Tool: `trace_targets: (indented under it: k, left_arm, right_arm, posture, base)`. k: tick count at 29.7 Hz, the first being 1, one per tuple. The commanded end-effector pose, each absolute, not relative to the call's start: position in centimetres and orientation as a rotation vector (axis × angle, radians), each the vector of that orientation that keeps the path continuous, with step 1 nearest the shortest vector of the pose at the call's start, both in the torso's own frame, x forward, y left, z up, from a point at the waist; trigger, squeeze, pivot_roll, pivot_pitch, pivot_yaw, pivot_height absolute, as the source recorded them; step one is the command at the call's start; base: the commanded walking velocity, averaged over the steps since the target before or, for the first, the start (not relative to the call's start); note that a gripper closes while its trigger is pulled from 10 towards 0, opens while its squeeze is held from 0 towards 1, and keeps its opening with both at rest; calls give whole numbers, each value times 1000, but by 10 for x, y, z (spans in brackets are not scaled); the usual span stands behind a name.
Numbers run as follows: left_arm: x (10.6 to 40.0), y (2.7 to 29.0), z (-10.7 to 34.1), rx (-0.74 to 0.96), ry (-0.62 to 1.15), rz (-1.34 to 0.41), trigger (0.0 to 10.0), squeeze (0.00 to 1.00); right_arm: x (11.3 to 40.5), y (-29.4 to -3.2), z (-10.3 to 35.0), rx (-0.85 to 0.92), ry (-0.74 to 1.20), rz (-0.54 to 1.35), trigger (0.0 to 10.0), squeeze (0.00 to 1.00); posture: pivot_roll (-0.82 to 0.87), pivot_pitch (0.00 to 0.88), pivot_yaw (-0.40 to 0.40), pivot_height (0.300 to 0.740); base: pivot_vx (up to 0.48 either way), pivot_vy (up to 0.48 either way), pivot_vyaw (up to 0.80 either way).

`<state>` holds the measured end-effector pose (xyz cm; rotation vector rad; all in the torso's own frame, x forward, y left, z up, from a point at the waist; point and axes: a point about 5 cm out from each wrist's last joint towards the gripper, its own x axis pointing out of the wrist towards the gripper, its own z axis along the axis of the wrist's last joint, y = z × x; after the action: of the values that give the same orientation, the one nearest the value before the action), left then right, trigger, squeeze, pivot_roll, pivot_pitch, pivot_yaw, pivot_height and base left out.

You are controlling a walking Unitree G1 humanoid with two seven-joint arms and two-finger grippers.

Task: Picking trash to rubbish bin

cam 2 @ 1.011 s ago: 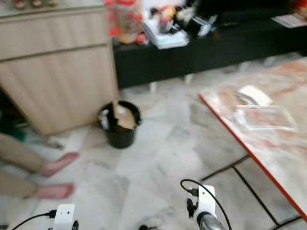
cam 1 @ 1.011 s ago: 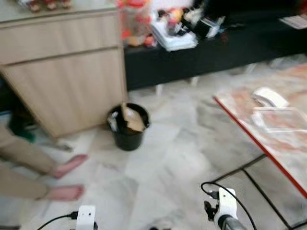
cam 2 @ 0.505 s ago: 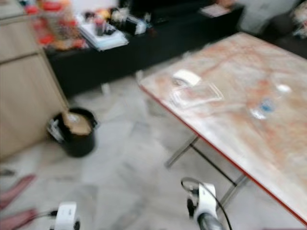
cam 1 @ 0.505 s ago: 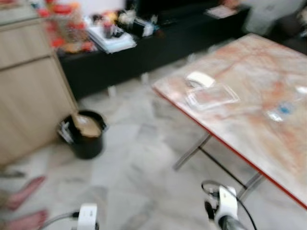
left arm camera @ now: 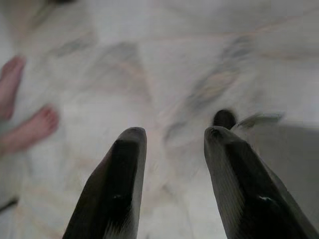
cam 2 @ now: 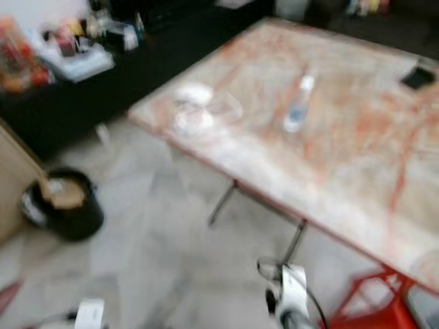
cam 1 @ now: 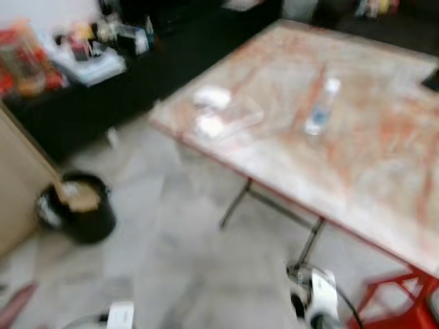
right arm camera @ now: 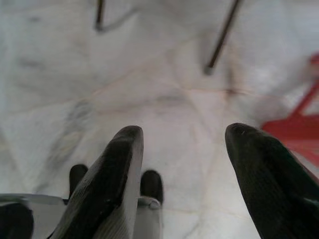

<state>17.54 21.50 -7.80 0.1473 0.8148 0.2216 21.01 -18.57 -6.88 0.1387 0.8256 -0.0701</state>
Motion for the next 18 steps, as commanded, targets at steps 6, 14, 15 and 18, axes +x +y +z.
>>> trace_targets:
  k: [6,14,15,18]
  left_arm:
    - [168,210,-82,126,837,221,10000,0]
    - [168,209,-83,115,840,223,10000,0]
    - [168,209,-83,110,840,228,10000,0]
    - [167,209,-83,106,844,231,10000,0]
  right_arm:
    - [203,-190,-73,139,855,-89,10000,0]
    - [203,-190,-73,137,855,-89,10000,0]
    - [203,-190,-73,135,856,-89,10000,0]
    - [203,-190,-73,133,858,-89,10000,0]
  posture:
    - [87,183,-51,740]
    - [86,184,-54,740]
    - [86,184,-55,740]
    - [87,185,-56,740]
  base:
    - [0,0,-781]
    - [0,0,-781]
    - [0,0,-781]
    - [0,0,-781]
